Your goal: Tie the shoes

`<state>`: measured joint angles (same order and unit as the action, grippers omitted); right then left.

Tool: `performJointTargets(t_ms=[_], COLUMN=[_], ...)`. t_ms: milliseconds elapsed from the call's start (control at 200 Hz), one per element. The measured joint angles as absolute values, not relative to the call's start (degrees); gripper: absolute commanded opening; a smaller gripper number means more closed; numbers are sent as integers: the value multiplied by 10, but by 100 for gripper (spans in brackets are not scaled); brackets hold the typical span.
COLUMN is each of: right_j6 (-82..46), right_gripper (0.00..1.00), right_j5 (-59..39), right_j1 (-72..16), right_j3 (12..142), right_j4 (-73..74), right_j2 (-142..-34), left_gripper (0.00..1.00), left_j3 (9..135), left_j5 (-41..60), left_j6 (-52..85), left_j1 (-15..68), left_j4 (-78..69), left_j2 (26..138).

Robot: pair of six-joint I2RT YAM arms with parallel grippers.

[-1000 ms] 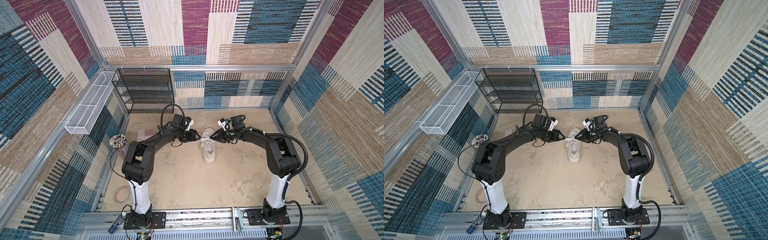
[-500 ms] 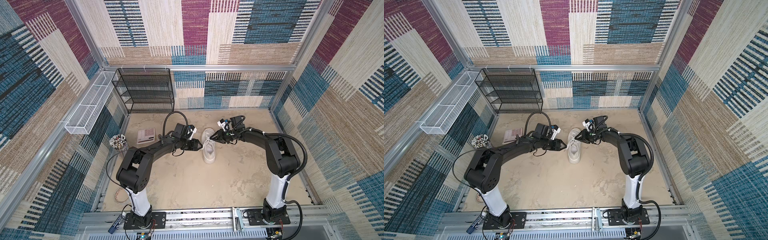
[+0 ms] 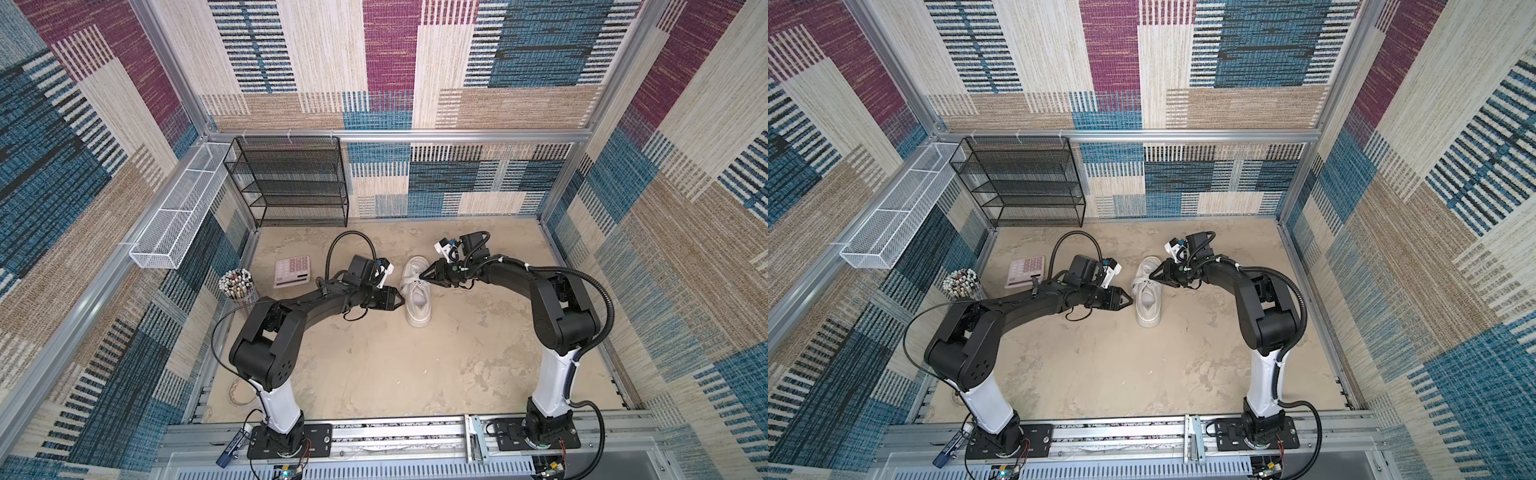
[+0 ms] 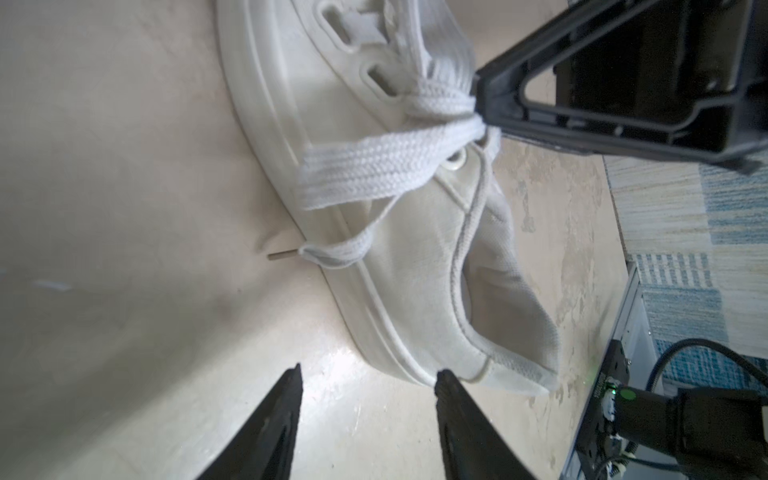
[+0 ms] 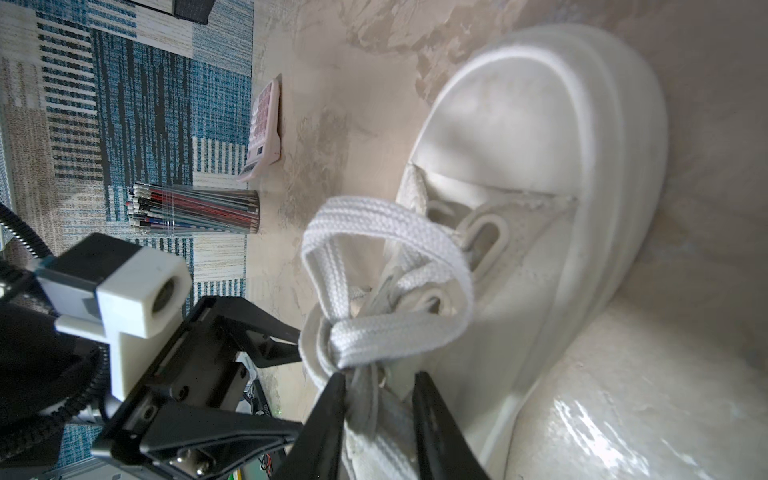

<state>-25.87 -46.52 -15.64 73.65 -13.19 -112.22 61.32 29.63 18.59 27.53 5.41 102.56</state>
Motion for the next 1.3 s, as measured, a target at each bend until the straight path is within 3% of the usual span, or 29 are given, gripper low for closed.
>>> performJointTargets(t_ms=[270,406,561,651,891,1017,1302], right_j6=[-259,-259,-258,-258,-256,-256,-256], right_gripper=[31,30,30,30,30,31,32], right_j5=[-465,-465,-465,-465,-465,-465,-469], right_j1=[-156,-156,-156,-156,-156,-156,-156], right_j3=[738,740,743,743,741,741,739], right_j4=[-133,-135,-137,-138,-140,-140,-136], right_j2=[-1125,-1126,-1126,-1128,-1129,-1129,-1129], left_gripper=[58,43,18,10,7,0,0], left_j3=[695,726,729,729,711,707,680], left_j5=[287,295,304,304,304,304,304], left_j6=[182,183,183,183,182,180,170], left_j1=[275,275,275,275,270,270,269], left_j4=[54,54,58,60,86,105,139], left_j2=[1086,1114,1121,1119,1097,1091,1064])
